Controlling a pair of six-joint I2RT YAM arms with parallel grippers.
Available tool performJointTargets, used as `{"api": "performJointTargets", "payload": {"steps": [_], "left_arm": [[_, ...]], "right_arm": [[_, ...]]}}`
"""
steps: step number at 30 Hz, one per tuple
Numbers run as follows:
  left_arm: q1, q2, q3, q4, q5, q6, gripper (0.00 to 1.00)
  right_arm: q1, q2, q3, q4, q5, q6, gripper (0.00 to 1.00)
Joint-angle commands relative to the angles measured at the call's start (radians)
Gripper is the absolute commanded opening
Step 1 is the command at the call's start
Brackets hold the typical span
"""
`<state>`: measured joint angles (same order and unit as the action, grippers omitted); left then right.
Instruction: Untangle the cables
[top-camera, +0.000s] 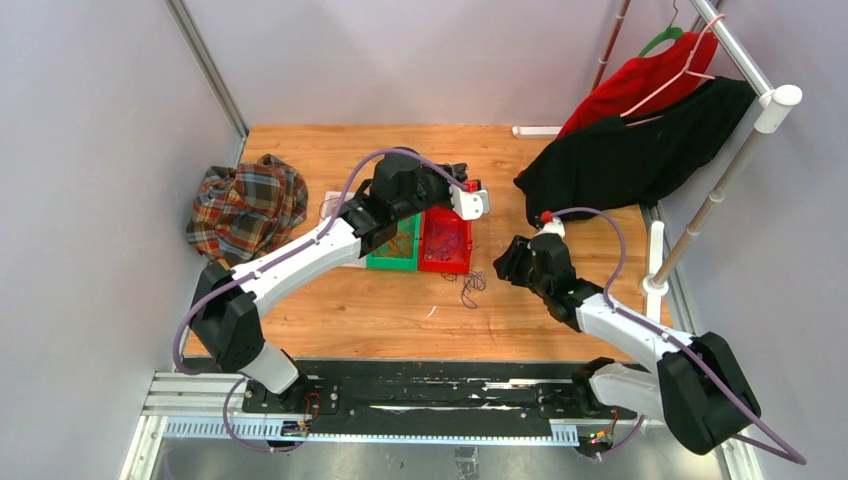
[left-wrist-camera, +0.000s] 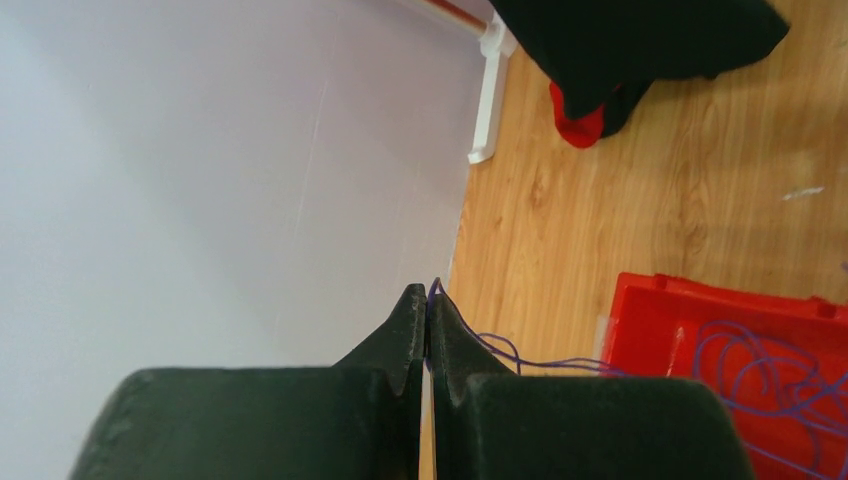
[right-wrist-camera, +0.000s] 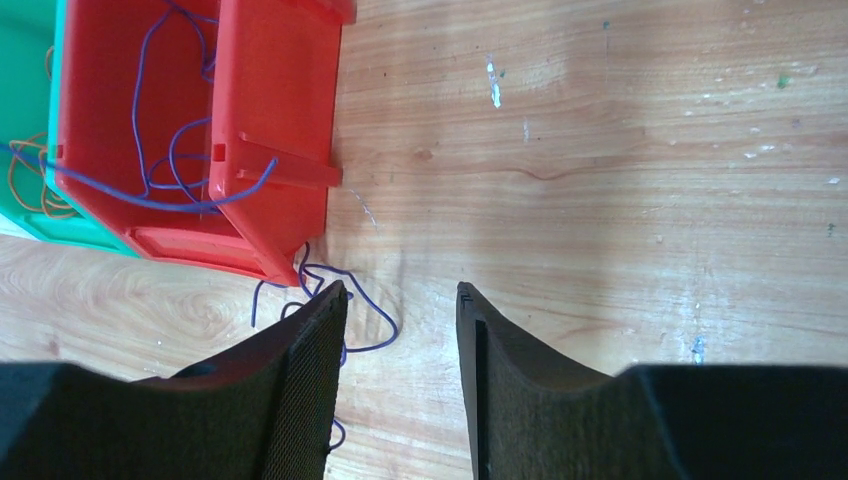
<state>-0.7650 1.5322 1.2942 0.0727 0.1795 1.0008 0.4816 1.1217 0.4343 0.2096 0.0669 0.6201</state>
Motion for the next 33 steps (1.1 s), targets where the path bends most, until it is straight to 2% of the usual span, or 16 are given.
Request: {"api": "performJointTargets", "payload": {"steps": [1, 4, 9, 22, 29, 33], "left_arm": [[0.025, 0.023, -0.021, 0.095, -0.008, 0.126, 0.01], [0.037, 0.031, -0.029, 0.095, 0.003, 0.151, 0.0], [0.054, 0.028, -0.096, 0.115, 0.061, 0.314, 0.0], [0.085, -0.106, -0.178, 0.113, 0.201, 0.362, 0.0], [0.094, -0.157, -0.232, 0.055, 0.197, 0.471, 0.0], [0.093, -0.137, -0.219, 0.051, 0.198, 0.471, 0.0]], "right_arm": [[-0.012, 0.009, -0.012, -0.001, -0.01, -0.011, 0.43], [-0.011, -0.003, -0.015, 0.001, -0.008, -0.017, 0.41], [-0.011, -0.004, -0.005, -0.02, 0.009, -0.029, 0.33], [-0.01, 0.001, -0.004, -0.046, 0.02, -0.045, 0.28], [-0.011, -0.016, 0.0, -0.059, 0.031, -0.068, 0.27], [-0.011, -0.01, -0.006, -0.053, 0.03, -0.07, 0.27]]}}
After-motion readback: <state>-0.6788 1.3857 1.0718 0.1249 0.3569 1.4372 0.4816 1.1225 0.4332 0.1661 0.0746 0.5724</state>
